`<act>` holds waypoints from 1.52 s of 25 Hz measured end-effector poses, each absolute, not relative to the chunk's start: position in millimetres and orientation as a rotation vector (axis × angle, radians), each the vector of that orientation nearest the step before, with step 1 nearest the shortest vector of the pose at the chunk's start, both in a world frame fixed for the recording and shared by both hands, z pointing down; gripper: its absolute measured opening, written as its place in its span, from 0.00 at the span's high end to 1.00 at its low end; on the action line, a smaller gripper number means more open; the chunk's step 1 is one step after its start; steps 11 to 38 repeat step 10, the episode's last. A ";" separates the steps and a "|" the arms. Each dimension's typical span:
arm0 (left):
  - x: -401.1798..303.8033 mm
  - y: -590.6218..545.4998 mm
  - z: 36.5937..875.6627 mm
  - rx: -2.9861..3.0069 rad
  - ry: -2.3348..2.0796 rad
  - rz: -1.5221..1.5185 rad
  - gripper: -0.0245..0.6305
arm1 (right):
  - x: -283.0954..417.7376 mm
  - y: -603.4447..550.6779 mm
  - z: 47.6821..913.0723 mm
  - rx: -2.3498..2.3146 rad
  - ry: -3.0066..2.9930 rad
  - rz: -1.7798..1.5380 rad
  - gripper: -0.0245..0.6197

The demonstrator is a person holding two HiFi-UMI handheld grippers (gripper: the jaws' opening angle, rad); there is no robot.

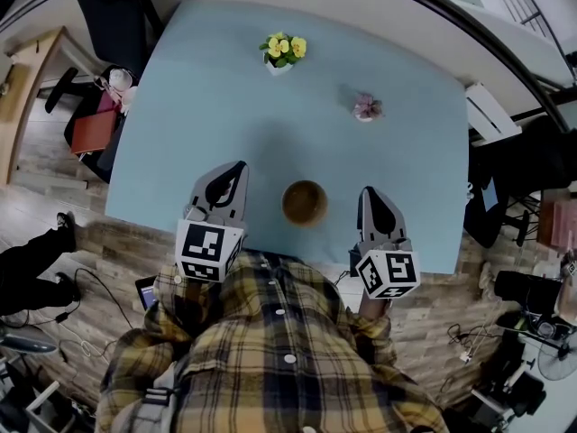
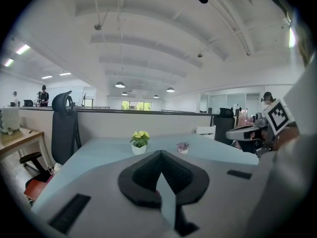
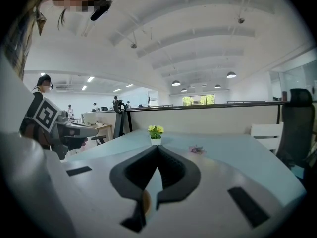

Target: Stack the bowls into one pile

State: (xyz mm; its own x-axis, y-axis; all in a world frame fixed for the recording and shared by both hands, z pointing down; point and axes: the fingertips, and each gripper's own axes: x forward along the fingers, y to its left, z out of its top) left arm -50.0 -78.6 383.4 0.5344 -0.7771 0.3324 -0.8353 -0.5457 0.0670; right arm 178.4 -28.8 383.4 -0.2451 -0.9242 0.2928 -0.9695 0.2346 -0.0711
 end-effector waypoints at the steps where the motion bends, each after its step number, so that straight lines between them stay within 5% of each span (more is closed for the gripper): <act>1: -49.9 -78.5 383.3 2.556 -1.363 0.391 0.98 | 178.1 -28.6 383.2 1.799 -2.313 0.354 0.96; 38: -48.2 -77.8 384.0 2.560 -1.359 0.395 0.98 | 178.8 -26.0 385.0 1.800 -2.313 0.369 0.96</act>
